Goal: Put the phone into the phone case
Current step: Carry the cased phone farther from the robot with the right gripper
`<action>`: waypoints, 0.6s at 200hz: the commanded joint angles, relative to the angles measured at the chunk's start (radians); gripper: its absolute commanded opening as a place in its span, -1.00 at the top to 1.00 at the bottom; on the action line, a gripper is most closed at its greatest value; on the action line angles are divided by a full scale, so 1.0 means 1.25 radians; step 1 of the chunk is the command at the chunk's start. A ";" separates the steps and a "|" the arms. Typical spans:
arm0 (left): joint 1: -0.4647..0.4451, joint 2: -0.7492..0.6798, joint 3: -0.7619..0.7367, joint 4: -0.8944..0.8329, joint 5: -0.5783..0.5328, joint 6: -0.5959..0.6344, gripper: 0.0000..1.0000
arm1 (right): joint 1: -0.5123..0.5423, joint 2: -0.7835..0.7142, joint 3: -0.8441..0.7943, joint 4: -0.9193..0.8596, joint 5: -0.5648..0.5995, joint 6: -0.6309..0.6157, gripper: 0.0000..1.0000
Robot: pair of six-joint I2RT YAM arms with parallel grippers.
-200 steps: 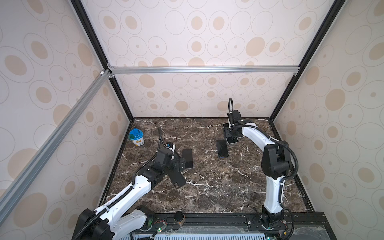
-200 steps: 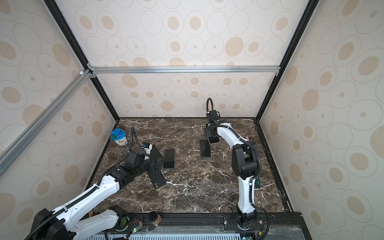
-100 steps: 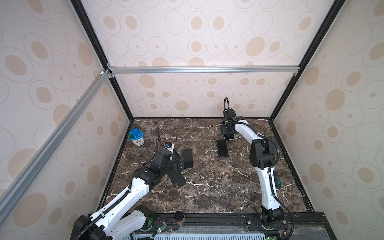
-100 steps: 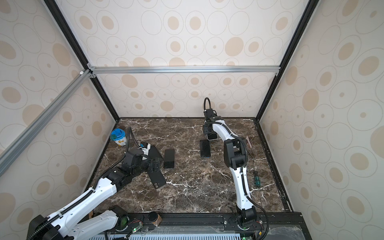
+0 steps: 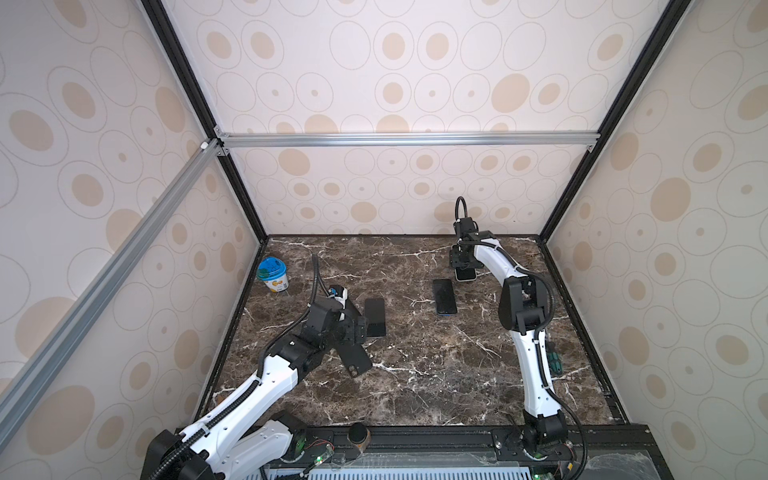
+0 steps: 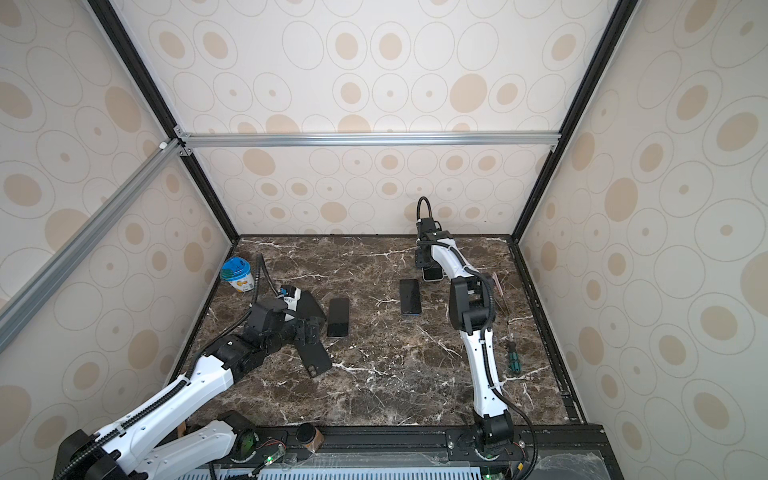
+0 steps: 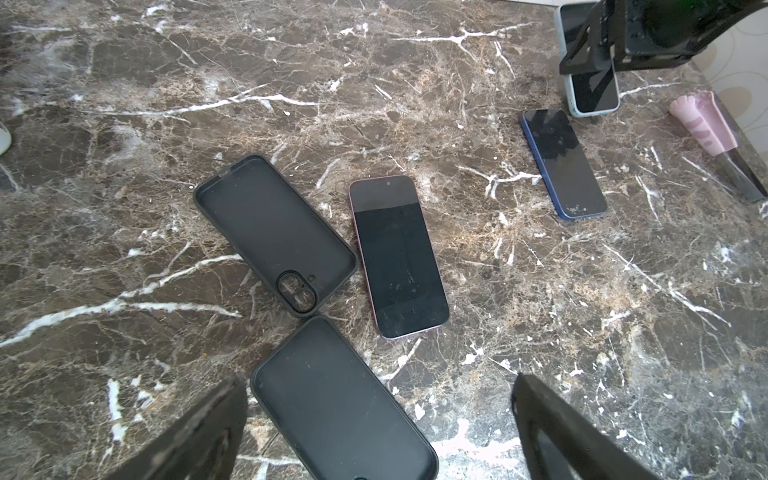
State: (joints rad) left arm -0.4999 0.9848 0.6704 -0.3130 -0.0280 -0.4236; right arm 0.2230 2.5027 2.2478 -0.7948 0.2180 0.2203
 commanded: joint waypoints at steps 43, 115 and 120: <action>0.004 -0.004 0.030 -0.015 -0.008 0.016 -1.00 | 0.002 0.024 0.057 -0.068 -0.032 0.026 0.50; 0.004 -0.007 0.029 -0.017 -0.010 0.015 -1.00 | -0.005 0.030 0.055 -0.077 -0.091 0.077 0.26; 0.004 -0.008 0.029 -0.018 -0.009 0.014 -1.00 | -0.005 0.031 0.054 -0.078 -0.093 0.082 0.25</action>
State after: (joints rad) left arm -0.4999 0.9852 0.6704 -0.3237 -0.0284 -0.4221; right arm 0.2211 2.5305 2.2906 -0.8730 0.1295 0.2764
